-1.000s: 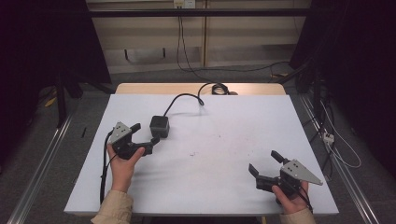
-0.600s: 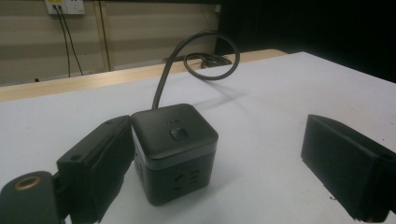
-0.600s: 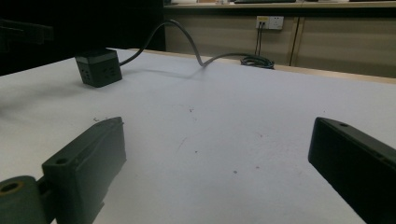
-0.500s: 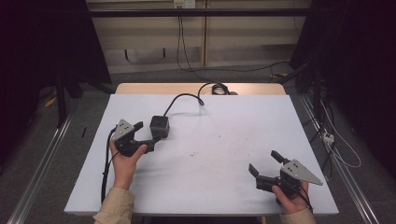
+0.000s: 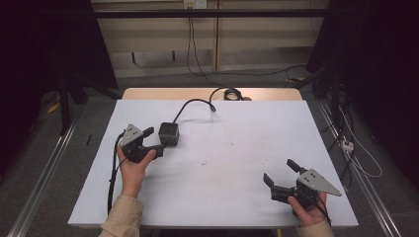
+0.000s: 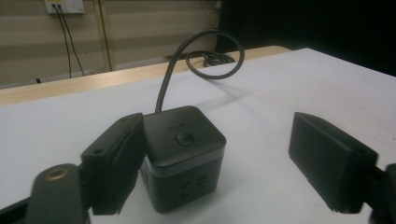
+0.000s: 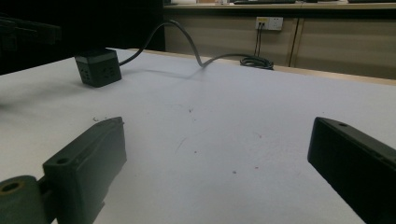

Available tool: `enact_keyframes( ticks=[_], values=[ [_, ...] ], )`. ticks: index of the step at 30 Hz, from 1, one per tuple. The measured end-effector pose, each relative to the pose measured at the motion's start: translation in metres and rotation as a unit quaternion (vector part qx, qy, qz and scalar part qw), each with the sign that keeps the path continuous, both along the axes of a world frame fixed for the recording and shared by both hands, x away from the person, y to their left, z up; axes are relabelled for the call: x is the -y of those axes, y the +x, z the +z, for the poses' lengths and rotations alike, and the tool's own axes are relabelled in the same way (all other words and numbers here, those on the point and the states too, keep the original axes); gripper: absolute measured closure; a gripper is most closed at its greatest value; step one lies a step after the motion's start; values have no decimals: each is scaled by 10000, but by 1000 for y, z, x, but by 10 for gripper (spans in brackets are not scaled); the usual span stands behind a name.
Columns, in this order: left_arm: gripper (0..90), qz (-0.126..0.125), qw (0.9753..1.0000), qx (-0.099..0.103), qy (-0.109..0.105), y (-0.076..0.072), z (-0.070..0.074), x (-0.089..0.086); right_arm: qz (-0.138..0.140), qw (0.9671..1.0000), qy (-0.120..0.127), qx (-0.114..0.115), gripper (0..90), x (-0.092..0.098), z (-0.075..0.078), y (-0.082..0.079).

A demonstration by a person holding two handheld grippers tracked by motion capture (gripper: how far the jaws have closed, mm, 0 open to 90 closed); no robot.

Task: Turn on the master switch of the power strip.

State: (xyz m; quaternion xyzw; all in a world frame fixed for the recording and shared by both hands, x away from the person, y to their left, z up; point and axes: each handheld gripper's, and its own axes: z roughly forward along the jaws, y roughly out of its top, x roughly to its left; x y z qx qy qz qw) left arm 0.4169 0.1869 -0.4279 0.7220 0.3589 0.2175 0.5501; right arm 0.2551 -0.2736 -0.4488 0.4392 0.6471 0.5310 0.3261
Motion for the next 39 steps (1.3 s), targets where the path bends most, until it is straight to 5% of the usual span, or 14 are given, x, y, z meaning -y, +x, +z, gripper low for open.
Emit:
enact_keyframes(
  ticks=[39],
  values=[
    [612, -49, 9998, -147, 121, 19, 3, 2, 38, 9999, -90, 29, 42, -2, 0, -1]
  ],
)
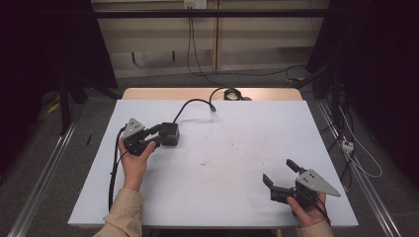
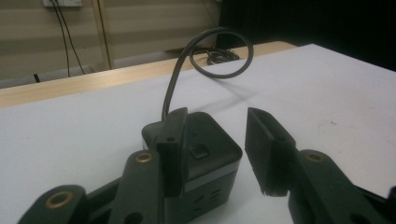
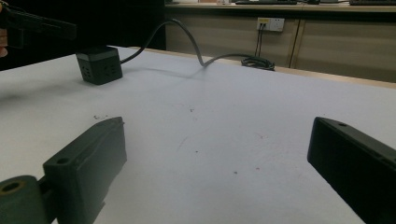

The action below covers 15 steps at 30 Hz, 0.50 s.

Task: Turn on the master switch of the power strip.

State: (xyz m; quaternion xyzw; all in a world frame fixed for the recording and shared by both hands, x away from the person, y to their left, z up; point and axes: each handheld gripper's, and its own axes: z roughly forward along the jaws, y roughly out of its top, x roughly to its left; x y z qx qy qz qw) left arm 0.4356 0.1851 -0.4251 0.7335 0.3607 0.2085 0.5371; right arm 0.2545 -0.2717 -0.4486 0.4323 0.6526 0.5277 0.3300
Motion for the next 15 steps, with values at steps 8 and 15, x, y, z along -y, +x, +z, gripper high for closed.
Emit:
enact_keyframes(
  ticks=[8, 15],
  values=[
    [656, -28, 10000, -51, 40, 3, 0, 4, -8, 10000, 13, -5, 42, 1, 0, 0],
    [702, 48, 9999, -54, 77, 6, 0, 3, 0, 10000, 14, -2, 43, 1, 0, 0]
  ],
)
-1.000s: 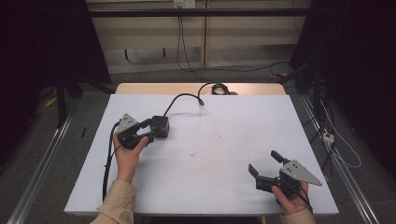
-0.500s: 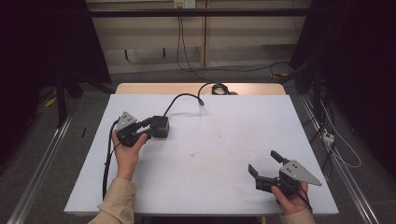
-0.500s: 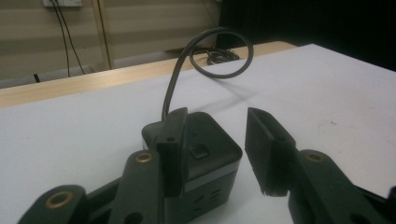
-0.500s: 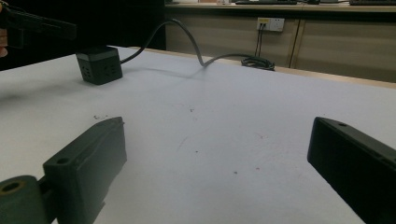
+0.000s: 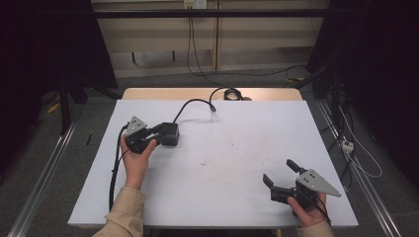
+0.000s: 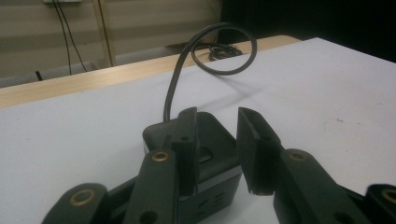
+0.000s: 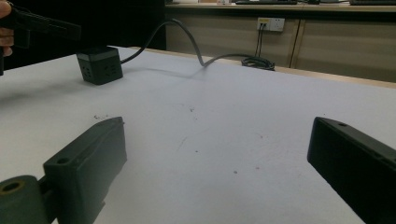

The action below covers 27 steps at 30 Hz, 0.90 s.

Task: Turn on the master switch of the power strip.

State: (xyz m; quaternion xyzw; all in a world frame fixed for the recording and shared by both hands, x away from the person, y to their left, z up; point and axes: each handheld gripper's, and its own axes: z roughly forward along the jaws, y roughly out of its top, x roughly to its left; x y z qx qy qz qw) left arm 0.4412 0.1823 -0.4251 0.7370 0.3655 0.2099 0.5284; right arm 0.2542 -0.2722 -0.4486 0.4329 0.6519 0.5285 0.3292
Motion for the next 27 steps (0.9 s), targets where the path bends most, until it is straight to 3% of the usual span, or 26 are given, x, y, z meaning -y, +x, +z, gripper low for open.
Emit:
enact_keyframes(
  ticks=[3, 13, 27],
  values=[
    [725, 14, 10000, -11, 97, 2, 0, -1, -4, 10000, -8, 9, 45, 0, 0, 0],
    [766, 52, 9998, -160, 53, 8, -4, -2, 17, 10000, -17, 9, 45, -1, 0, 0],
    [802, 31, 9998, -161, 139, 11, -2, 2, 26, 10000, -3, -5, 46, -1, -1, 0]
  ],
)
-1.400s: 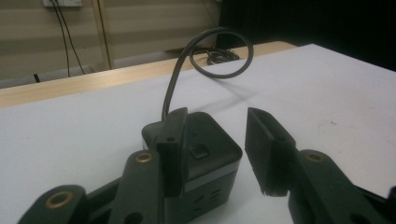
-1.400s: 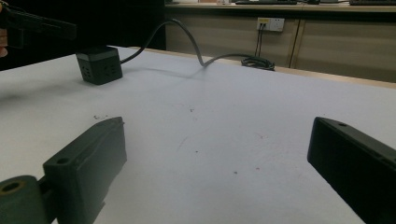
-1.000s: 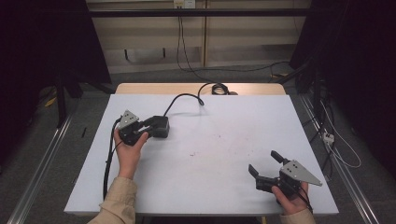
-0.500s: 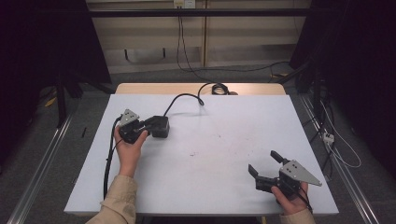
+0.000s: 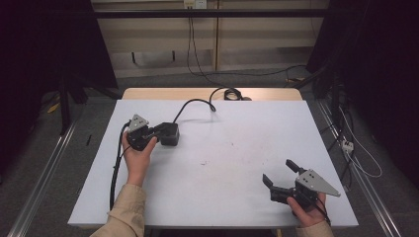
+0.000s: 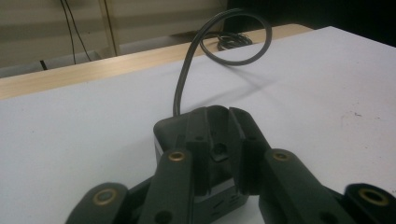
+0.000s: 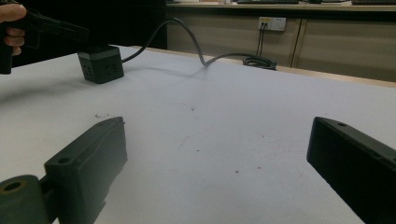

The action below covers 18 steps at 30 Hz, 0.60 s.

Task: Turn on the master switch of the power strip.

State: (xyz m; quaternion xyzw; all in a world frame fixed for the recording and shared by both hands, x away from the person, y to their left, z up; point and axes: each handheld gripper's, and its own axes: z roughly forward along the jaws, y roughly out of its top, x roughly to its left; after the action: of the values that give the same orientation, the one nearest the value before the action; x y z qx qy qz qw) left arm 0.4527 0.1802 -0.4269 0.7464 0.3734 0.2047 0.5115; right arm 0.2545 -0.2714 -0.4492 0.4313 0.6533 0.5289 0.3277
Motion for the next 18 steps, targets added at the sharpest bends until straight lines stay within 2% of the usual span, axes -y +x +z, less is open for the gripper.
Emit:
enact_keyframes(
  ticks=[18],
  values=[
    [857, -51, 9999, -121, -61, 5, 4, 5, -20, 10000, 24, -11, 46, 1, -1, 0]
  ],
)
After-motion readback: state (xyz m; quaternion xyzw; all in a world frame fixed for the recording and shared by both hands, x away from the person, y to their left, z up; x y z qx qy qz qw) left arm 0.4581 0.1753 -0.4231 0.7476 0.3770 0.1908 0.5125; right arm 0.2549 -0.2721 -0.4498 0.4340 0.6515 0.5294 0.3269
